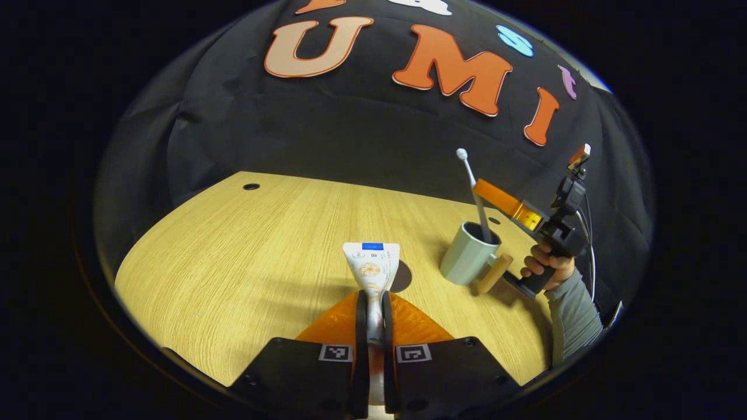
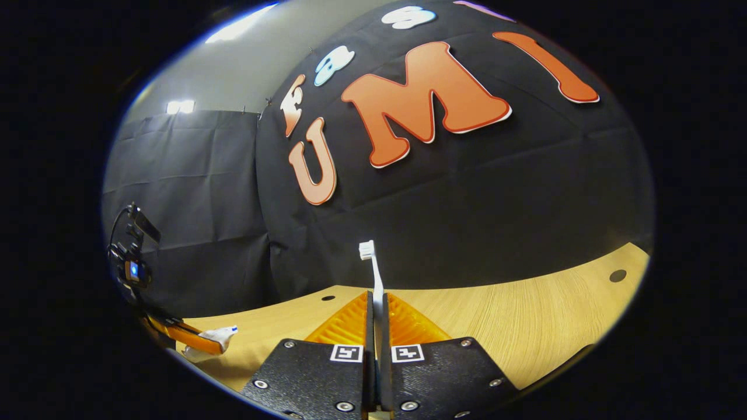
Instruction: Put the toothbrush and toothpaste on the desktop into the cup, then pick up the cup and place it on the coaster on the desktop.
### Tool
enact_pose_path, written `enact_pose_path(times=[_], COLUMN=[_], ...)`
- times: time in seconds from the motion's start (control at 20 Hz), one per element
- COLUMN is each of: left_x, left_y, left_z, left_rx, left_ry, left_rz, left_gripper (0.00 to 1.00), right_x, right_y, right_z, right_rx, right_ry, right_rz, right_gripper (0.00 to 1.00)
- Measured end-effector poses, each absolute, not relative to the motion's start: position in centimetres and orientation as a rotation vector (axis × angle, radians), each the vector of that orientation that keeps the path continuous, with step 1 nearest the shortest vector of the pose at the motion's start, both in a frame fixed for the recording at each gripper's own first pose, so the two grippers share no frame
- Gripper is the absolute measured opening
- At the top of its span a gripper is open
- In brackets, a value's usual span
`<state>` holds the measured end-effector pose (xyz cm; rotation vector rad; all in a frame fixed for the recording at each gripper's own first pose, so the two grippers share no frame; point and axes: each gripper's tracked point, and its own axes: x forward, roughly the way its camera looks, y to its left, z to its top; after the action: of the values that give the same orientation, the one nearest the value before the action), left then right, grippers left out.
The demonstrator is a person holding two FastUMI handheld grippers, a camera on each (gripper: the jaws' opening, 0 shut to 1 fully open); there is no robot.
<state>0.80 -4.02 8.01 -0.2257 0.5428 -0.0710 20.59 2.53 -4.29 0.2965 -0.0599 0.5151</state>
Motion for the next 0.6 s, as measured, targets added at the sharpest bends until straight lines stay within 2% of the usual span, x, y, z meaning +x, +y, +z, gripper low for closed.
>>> enact_pose_path(times=[0.15, 0.6], left_x=[2.8, 12.0], left_y=[-6.3, -12.8], left_z=[11.0, 15.3], left_rx=[-0.225, -0.237], left_ry=[0.487, 0.297], left_rz=[-0.114, -0.254], left_gripper=[0.13, 0.13], right_x=[20.7, 17.3], right_y=[2.5, 1.9], right_z=[-6.3, -6.3], right_rx=[0.262, 0.242], right_ry=[-0.003, 0.055], right_rz=[0.485, 0.482], right_gripper=[0.05, 0.06])
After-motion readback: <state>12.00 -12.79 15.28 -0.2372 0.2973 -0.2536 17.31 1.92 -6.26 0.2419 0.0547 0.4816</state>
